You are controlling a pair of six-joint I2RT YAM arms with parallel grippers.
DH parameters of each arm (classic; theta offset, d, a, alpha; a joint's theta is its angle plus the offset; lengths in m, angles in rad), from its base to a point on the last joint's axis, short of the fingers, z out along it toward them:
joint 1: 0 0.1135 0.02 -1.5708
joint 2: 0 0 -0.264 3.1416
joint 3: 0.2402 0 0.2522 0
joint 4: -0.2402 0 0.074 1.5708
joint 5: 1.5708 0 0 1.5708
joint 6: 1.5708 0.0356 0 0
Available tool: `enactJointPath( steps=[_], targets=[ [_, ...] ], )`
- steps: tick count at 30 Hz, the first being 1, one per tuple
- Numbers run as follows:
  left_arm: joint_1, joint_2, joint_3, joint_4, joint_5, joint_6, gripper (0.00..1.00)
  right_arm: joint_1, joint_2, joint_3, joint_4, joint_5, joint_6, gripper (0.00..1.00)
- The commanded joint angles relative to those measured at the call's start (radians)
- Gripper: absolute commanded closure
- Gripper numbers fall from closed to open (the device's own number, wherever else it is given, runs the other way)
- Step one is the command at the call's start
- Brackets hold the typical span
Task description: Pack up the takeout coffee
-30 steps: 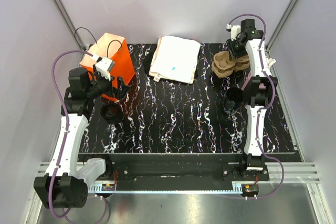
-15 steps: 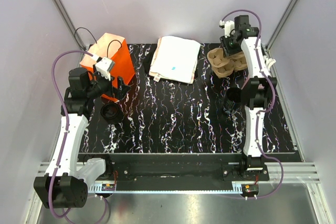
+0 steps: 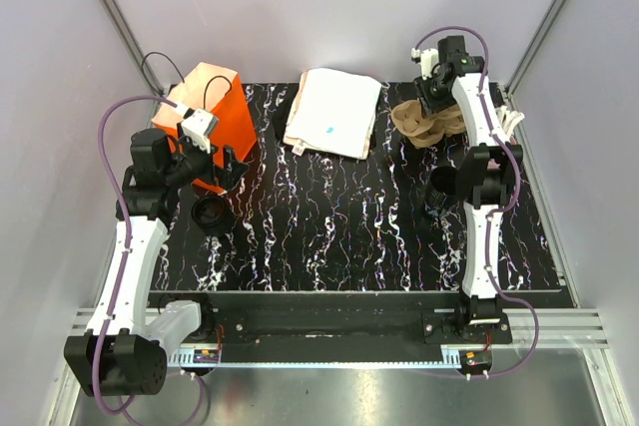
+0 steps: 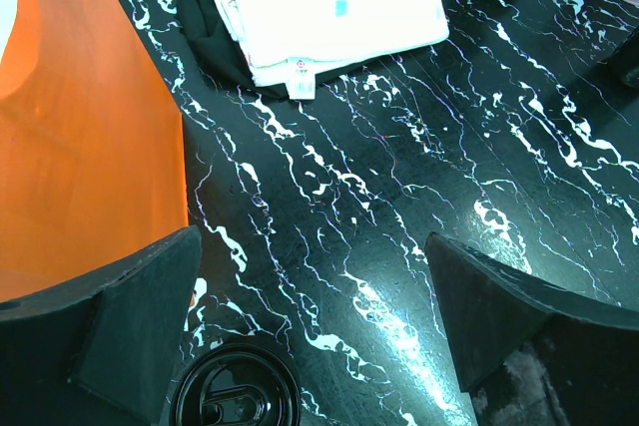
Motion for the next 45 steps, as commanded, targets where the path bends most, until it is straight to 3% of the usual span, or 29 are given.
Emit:
enactJointPath(
  steps=[1, 9, 12, 13, 16, 24, 33, 45],
  targets=[
    [-0.003, -0.015, 0.001, 0.038, 0.027, 0.003, 0.01, -0.002, -0.044, -0.011, 0.028, 0.027, -0.006, 0.68],
    [-0.003, -0.016, -0.001, 0.038, 0.027, 0.002, 0.01, -0.002, -0.036, -0.042, 0.044, 0.053, -0.015, 0.59],
    [-0.003, -0.015, -0.001, 0.036, 0.024, 0.003, 0.01, -0.003, -0.047, -0.039, 0.047, 0.038, -0.01, 0.47],
    [-0.003, -0.013, -0.001, 0.036, 0.023, 0.002, 0.01, -0.002, -0.053, -0.037, 0.047, 0.032, -0.01, 0.38],
    [-0.003, -0.013, -0.002, 0.039, 0.02, 0.002, 0.01, -0.002, -0.084, -0.037, 0.046, 0.009, -0.007, 0.23],
    [-0.002, -0.023, 0.01, 0.041, 0.003, 0.0, 0.01, -0.003, -0.124, -0.008, 0.038, -0.001, -0.018, 0.02],
    [-0.002, -0.036, 0.012, 0.03, -0.01, 0.003, 0.01, -0.003, 0.004, 0.137, -0.054, 0.002, -0.058, 0.0],
    [-0.002, -0.032, 0.01, 0.03, -0.014, 0.005, 0.01, -0.003, 0.062, 0.141, -0.084, -0.01, -0.067, 0.04]
  ],
)
